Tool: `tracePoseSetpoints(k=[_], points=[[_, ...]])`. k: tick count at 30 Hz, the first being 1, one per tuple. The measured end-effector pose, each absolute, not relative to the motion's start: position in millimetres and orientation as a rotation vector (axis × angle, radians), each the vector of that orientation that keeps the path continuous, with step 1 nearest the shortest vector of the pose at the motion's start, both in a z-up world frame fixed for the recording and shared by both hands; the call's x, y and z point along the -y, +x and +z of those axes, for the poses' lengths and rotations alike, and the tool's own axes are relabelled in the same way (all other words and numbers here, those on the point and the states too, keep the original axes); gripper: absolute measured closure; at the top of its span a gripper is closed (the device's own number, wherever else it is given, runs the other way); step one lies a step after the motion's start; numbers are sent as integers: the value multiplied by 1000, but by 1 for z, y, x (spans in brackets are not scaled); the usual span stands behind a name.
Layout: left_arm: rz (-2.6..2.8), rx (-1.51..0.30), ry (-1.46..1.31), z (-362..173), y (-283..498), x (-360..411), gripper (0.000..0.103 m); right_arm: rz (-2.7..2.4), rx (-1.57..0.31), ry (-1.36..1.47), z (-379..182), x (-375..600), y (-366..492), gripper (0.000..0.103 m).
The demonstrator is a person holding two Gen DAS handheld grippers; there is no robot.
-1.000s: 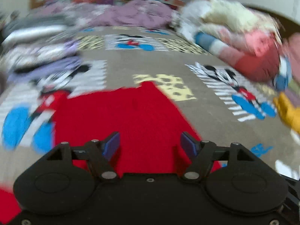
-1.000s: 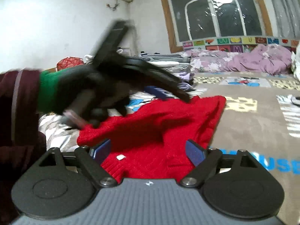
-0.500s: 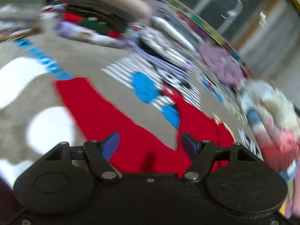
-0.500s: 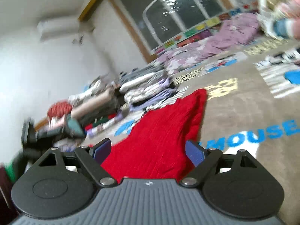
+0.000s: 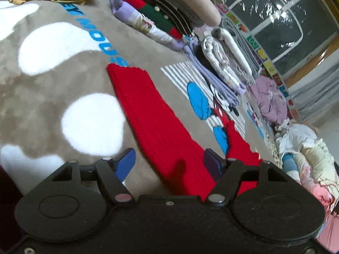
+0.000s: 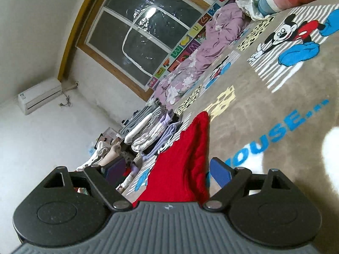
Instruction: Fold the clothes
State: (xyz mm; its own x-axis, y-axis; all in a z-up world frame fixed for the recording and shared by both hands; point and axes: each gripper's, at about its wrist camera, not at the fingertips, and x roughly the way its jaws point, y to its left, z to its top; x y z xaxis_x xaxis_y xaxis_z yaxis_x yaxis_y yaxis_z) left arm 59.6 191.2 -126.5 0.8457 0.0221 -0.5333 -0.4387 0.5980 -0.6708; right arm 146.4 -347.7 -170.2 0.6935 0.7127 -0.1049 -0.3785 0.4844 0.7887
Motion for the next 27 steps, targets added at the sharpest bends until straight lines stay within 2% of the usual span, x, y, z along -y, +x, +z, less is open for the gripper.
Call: tracePoseSetpoints(k=[7,9,10,12,13,14,27], points=[[297,-436,-997,-142,75,-218,52,705,-472,791,-170,340,147,16],[309,-424,-1019,-147,78,-225,68,705,-481,791,-172,338,149,16],[310,-420,-1024,-149,78,-227,71,706,-485,791,-173,337,149,16],[309,-416,-1029,-151,78,-230,87,709,-492,791,-174,335,150,16],[303,-413,-1024,-150,78,-229,88,710,-495,791,-175,334,151,17],[291,-407,-1013,-146,78,-228,94,713,-498,791,-176,332,152,16],[112,-301,-604,-50,96,-134,96,793,-497,805,-177,318,156,17]])
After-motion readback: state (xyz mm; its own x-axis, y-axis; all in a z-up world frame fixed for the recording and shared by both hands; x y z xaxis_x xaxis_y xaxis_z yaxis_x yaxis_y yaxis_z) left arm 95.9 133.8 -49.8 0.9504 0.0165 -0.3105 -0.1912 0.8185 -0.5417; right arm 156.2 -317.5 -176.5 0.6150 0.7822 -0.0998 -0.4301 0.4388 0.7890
